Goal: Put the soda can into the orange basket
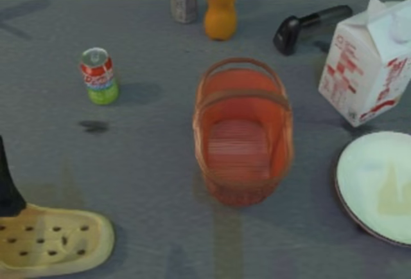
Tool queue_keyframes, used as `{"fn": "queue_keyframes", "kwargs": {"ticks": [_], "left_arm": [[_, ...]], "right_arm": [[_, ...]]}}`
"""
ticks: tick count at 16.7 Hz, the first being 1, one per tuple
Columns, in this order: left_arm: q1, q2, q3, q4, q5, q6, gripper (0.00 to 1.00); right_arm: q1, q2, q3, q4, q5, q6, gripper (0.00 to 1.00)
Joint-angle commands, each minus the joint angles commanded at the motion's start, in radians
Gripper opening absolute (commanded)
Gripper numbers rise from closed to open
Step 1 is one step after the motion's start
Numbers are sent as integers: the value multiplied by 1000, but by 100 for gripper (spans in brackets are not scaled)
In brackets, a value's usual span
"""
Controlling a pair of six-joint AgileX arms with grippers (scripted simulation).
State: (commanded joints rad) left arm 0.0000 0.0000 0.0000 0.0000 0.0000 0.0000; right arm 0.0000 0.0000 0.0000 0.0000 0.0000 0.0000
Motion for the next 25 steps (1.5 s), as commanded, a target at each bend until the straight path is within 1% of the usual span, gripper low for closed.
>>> {"fn": "queue_keyframes", "kwargs": {"ticks": [3, 5, 7, 10, 15, 25], "left_arm": [[-2, 8, 9, -5, 1, 3, 100], [-12, 52, 55, -33, 8, 16, 100], [-27, 136, 144, -86, 17, 40, 100], [-53, 321, 340, -201, 30, 89, 100], [-96, 757, 796, -469, 43, 197, 100], [-158, 1817, 1891, -1118, 36, 444, 100]], "right_arm": [[0, 0, 0, 0, 0, 0, 100], [0, 0, 0, 0, 0, 0, 100], [0, 0, 0, 0, 0, 0, 100], [0, 0, 0, 0, 0, 0, 100], [0, 0, 0, 0, 0, 0, 100], [0, 0, 0, 0, 0, 0, 100]]}}
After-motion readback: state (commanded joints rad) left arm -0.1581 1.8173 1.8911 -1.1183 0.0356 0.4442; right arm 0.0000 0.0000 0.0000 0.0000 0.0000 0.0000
